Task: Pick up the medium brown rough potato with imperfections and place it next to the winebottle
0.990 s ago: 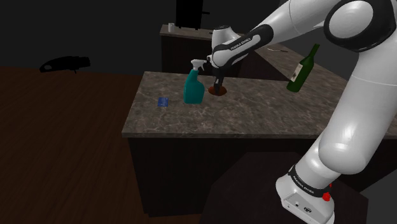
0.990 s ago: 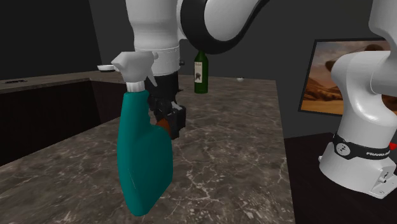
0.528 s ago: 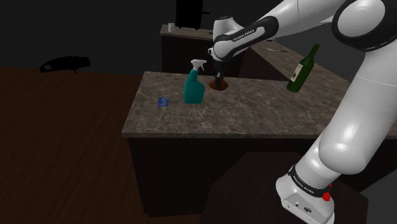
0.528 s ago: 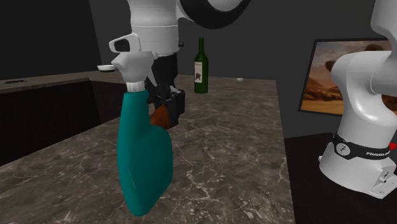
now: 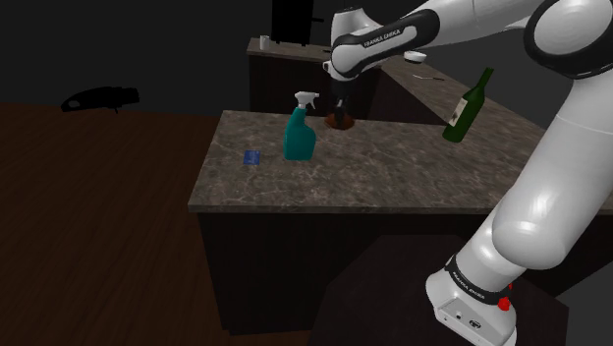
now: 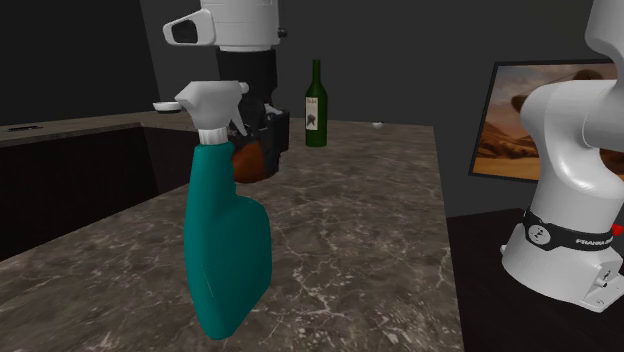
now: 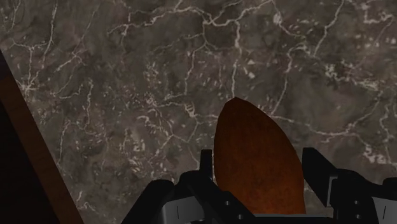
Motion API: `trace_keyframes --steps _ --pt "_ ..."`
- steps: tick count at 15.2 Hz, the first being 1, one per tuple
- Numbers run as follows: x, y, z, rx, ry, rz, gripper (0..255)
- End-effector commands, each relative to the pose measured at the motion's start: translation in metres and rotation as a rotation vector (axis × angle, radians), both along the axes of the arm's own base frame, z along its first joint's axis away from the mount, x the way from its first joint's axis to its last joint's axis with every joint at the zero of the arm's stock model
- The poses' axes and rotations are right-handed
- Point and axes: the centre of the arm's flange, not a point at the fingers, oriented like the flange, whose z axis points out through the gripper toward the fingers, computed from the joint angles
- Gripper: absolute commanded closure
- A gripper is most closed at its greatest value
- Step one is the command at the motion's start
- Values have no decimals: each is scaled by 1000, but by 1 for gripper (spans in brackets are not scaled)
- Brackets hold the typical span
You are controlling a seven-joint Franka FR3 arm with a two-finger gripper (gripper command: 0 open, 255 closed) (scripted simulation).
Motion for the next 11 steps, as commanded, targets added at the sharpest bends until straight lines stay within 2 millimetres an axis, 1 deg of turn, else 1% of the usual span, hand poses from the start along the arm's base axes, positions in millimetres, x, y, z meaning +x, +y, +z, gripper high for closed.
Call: trace_keyframes --steps 1,11 --pt "-2 0 11 0 0 0 255" --pt "-2 0 64 0 0 0 255"
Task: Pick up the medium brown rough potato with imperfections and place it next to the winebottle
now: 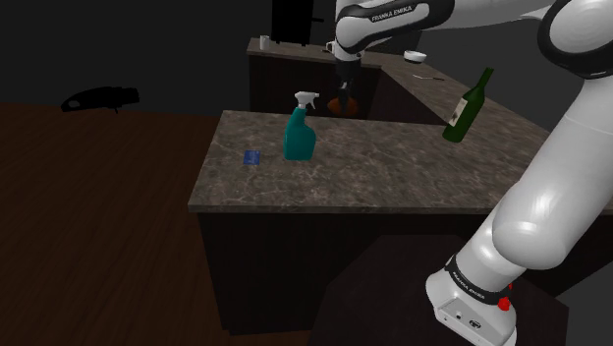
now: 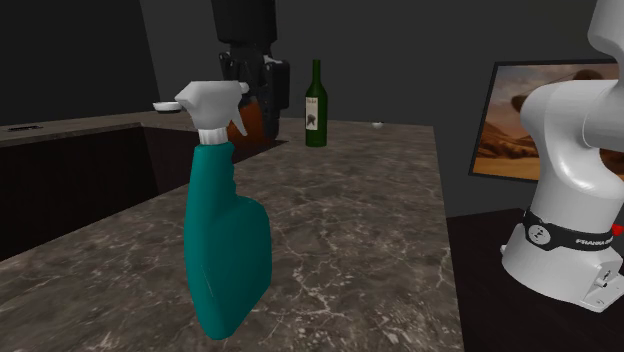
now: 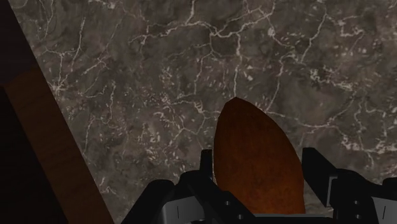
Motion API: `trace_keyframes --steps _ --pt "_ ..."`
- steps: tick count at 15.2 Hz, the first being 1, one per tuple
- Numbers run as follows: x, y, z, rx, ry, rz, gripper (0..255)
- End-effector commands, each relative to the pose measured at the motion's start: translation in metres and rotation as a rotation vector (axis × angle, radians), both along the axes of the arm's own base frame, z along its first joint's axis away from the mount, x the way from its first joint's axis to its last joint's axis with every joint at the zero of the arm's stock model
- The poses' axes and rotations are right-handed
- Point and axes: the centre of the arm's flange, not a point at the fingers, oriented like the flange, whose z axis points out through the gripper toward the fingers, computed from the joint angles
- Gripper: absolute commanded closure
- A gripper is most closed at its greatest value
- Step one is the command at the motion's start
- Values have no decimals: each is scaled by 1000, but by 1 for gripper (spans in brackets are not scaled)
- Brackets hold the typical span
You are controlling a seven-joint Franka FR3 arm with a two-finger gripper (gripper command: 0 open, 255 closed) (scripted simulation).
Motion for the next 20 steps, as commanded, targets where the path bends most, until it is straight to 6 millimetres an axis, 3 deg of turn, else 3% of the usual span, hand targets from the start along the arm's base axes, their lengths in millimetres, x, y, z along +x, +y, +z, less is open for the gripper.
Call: trace_keyframes --steps 1,20 --pt "1 0 11 0 0 0 255" --pt "1 0 111 0 0 0 255"
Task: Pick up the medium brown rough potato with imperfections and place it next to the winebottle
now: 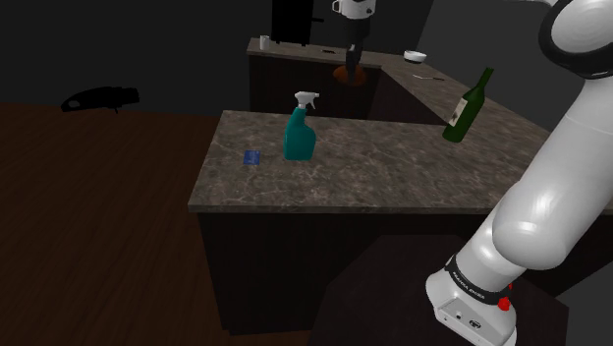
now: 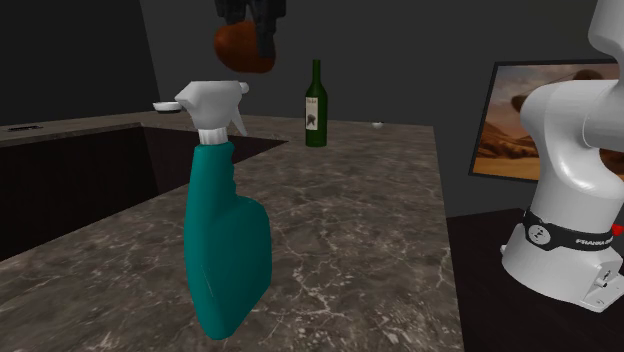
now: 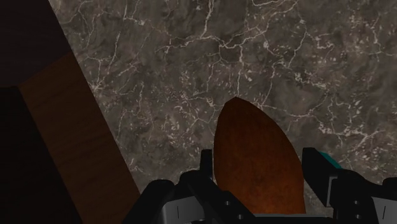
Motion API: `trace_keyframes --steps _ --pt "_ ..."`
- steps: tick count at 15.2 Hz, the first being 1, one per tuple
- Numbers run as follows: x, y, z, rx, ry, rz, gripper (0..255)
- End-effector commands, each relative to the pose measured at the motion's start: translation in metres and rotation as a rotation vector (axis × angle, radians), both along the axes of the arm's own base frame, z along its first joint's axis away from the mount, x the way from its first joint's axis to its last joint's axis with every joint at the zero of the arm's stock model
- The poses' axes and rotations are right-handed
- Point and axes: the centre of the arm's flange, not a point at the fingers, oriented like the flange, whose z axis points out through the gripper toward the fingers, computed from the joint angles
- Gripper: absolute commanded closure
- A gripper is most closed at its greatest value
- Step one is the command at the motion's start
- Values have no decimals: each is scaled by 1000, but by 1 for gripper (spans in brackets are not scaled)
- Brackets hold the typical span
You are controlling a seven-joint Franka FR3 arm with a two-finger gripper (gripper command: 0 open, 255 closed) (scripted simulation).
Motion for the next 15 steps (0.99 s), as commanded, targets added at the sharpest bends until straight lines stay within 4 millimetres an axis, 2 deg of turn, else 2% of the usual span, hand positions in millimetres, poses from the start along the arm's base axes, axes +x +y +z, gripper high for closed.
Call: trace_keyframes --steps 1,15 --pt "0 -1 11 0 0 0 255" --pt "0 -1 85 0 0 0 255"
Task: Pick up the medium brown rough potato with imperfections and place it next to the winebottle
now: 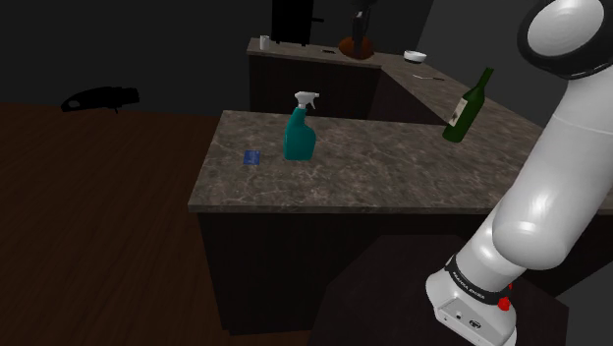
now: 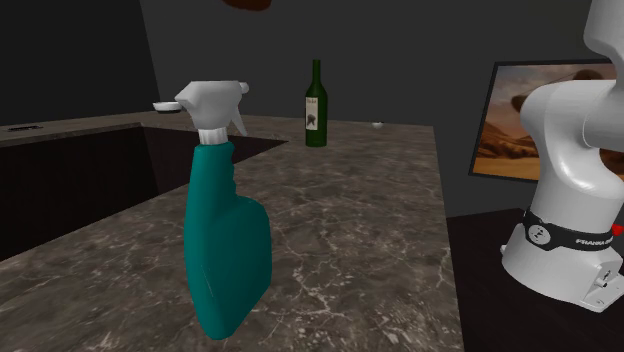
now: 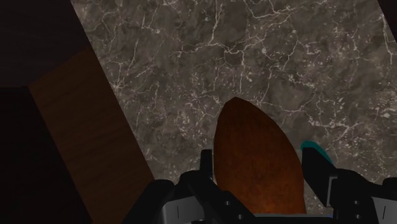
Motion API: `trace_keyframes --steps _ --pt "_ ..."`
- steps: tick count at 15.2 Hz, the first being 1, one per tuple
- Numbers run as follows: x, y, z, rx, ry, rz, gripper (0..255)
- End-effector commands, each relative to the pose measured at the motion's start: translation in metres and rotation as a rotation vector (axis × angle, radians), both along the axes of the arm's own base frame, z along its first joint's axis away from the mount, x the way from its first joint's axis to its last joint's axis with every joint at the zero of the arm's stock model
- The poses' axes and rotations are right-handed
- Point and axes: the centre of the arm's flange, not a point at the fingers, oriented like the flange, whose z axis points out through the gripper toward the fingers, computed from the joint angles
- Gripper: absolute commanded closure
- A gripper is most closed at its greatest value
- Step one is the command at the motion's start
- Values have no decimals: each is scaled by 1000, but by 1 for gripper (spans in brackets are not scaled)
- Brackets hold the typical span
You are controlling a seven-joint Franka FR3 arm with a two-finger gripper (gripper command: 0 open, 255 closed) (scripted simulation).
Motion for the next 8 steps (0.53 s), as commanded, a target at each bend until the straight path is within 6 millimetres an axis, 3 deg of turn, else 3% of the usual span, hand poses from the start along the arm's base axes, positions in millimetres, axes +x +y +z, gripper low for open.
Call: trace_keyframes --steps 1,8 --pt "0 0 11 0 0 0 255" --pt "0 0 48 0 0 0 255"
